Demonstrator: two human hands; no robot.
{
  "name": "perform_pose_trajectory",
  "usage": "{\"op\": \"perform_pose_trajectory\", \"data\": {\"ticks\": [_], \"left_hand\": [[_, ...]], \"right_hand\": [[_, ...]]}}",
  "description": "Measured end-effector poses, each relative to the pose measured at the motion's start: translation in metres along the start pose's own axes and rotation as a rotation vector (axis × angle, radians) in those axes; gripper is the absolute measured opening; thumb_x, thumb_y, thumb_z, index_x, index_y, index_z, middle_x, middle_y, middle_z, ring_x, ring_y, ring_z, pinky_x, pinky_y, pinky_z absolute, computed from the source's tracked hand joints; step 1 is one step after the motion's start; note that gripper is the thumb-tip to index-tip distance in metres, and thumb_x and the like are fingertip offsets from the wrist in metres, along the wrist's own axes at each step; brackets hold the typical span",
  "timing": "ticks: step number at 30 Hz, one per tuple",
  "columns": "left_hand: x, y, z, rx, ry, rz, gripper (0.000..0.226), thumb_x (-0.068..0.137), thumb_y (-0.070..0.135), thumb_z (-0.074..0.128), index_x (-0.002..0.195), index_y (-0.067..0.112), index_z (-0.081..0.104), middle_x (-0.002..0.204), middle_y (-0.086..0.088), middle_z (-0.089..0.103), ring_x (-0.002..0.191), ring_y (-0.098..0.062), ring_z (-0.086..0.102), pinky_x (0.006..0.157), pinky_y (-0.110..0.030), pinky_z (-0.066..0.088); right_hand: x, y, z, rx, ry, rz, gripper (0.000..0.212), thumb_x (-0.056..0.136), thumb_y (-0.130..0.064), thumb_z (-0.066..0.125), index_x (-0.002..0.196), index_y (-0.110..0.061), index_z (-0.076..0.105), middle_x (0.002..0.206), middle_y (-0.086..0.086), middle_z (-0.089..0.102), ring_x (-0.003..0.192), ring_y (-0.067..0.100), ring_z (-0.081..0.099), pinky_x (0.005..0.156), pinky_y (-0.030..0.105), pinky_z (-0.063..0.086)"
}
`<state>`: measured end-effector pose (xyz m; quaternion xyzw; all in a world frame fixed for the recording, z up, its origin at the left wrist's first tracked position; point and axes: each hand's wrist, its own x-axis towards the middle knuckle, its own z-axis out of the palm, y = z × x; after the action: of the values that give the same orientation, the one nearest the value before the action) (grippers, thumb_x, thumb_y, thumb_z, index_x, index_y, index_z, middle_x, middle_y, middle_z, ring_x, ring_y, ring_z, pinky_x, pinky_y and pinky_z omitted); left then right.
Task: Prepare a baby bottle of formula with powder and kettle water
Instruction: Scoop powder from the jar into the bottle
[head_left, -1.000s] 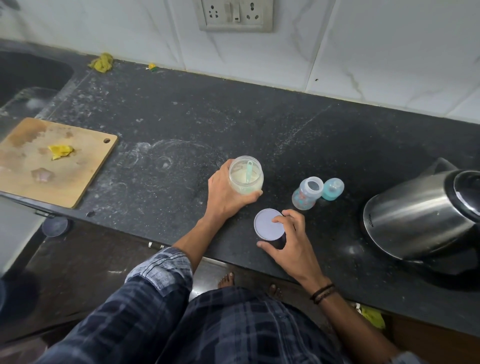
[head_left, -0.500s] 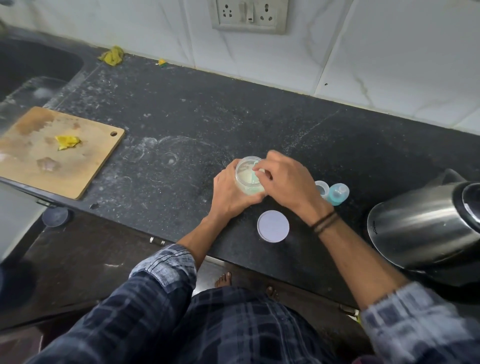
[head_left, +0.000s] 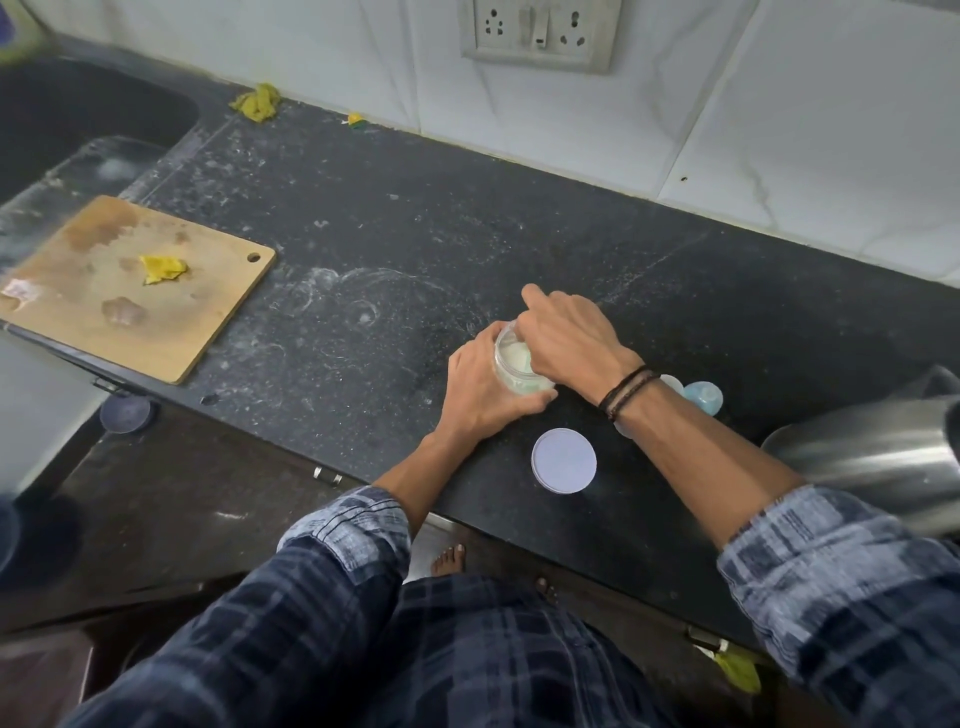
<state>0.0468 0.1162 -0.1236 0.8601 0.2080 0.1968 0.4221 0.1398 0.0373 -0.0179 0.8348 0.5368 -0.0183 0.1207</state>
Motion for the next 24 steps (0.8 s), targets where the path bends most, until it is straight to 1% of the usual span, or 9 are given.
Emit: {"op": "perform_pose_trajectory", "data": {"ticks": [2,4,6,9,11,14,18,21,24], "left_hand": [[0.000,-0.001,0.000,0.004,-0.001,-0.007,0.075,0.054,0.052,0.086,0.119,0.033,0.053,0.108,0.021,0.059,0.100,-0.003,0.059,0.093,-0.038,0.048],[-0.001,0.000,0.000,0.001,0.004,-0.010,0.077,0.054,0.051,0.087,0.120,0.035,0.051,0.109,0.021,0.059,0.101,-0.003,0.059,0.094,-0.037,0.048],[-0.002,0.002,-0.001,-0.006,0.010,-0.009,0.078,0.054,0.049,0.088,0.120,0.037,0.049,0.109,0.021,0.060,0.101,-0.002,0.059,0.094,-0.035,0.048],[-0.001,0.005,-0.002,-0.002,0.011,-0.015,0.073,0.053,0.049,0.087,0.115,0.035,0.051,0.104,0.019,0.061,0.097,-0.004,0.061,0.090,-0.036,0.050],[0.000,0.006,-0.002,0.008,0.014,-0.015,0.071,0.053,0.049,0.086,0.113,0.035,0.051,0.102,0.017,0.061,0.094,-0.005,0.061,0.088,-0.037,0.050],[-0.001,0.006,-0.002,0.006,0.024,-0.005,0.073,0.053,0.048,0.087,0.115,0.036,0.051,0.103,0.017,0.062,0.095,-0.005,0.061,0.089,-0.037,0.050],[-0.002,0.006,-0.003,0.003,0.027,0.005,0.075,0.053,0.045,0.088,0.118,0.038,0.051,0.108,0.017,0.062,0.100,-0.006,0.061,0.091,-0.037,0.050],[-0.003,0.009,-0.003,0.003,0.029,0.017,0.076,0.054,0.042,0.091,0.118,0.041,0.050,0.109,0.022,0.059,0.101,-0.002,0.058,0.093,-0.030,0.047],[-0.003,0.011,-0.004,0.009,0.031,0.025,0.075,0.055,0.040,0.091,0.116,0.044,0.048,0.107,0.022,0.059,0.100,-0.001,0.057,0.092,-0.026,0.045]], "right_hand": [[-0.001,0.001,-0.001,0.010,-0.010,0.010,0.025,0.093,-0.004,0.056,0.111,-0.011,0.071,0.120,0.010,0.051,0.088,0.029,0.061,0.066,0.037,0.036],[-0.002,0.003,0.000,0.042,-0.007,0.025,0.022,0.093,-0.001,0.056,0.106,-0.009,0.071,0.120,0.011,0.050,0.081,0.027,0.052,0.066,0.037,0.036],[-0.003,0.005,0.001,0.092,0.014,0.041,0.021,0.092,0.000,0.057,0.104,-0.009,0.071,0.119,0.010,0.048,0.081,0.025,0.048,0.065,0.037,0.038],[-0.006,0.007,0.002,0.157,0.059,0.048,0.021,0.091,-0.001,0.058,0.105,-0.009,0.071,0.116,0.008,0.048,0.090,0.028,0.055,0.065,0.039,0.044],[-0.009,0.008,0.002,0.187,0.088,0.058,0.020,0.091,-0.003,0.057,0.106,-0.010,0.070,0.113,0.007,0.052,0.093,0.028,0.057,0.068,0.039,0.047],[-0.013,0.009,0.003,0.216,0.108,0.095,0.019,0.093,-0.005,0.054,0.105,-0.009,0.069,0.108,0.006,0.057,0.094,0.028,0.059,0.068,0.037,0.044],[-0.018,0.008,0.006,0.235,0.127,0.126,0.022,0.095,-0.006,0.053,0.109,-0.009,0.070,0.110,0.008,0.059,0.096,0.030,0.062,0.071,0.039,0.046],[-0.020,0.009,0.007,0.257,0.128,0.125,0.024,0.096,-0.005,0.053,0.113,-0.009,0.071,0.111,0.009,0.058,0.095,0.030,0.062,0.068,0.038,0.044],[-0.020,0.008,0.008,0.262,0.136,0.117,0.025,0.097,-0.005,0.053,0.114,-0.010,0.071,0.111,0.008,0.056,0.095,0.030,0.062,0.067,0.037,0.041]]}}
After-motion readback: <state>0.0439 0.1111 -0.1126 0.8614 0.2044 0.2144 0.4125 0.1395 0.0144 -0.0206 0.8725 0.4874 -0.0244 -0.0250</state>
